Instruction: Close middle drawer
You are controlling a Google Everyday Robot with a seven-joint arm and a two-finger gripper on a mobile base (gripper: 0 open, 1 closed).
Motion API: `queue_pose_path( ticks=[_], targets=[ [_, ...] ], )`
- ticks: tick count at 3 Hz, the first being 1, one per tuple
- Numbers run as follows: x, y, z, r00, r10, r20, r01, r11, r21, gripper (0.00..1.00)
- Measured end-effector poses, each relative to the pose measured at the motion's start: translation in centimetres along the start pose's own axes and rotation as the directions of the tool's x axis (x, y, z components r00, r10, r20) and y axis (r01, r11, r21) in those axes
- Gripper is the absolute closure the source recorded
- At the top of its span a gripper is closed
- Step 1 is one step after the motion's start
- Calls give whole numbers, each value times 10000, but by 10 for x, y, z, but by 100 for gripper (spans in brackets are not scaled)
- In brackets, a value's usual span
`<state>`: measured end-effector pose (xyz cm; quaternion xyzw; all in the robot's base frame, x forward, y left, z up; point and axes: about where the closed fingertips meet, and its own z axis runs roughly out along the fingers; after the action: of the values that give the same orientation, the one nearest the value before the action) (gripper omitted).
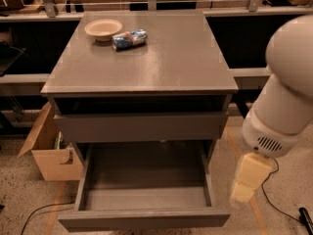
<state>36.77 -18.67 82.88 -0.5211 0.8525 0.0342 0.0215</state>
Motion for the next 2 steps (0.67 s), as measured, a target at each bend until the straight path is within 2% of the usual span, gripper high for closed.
queue_pose_path(
  ticks=[1, 2],
  targets=[
    [10, 28, 62, 9959, 666, -618, -727, 9921, -1018, 0],
    [9, 27, 61, 9961, 652, -590, -708, 9926, -986, 0]
  ],
)
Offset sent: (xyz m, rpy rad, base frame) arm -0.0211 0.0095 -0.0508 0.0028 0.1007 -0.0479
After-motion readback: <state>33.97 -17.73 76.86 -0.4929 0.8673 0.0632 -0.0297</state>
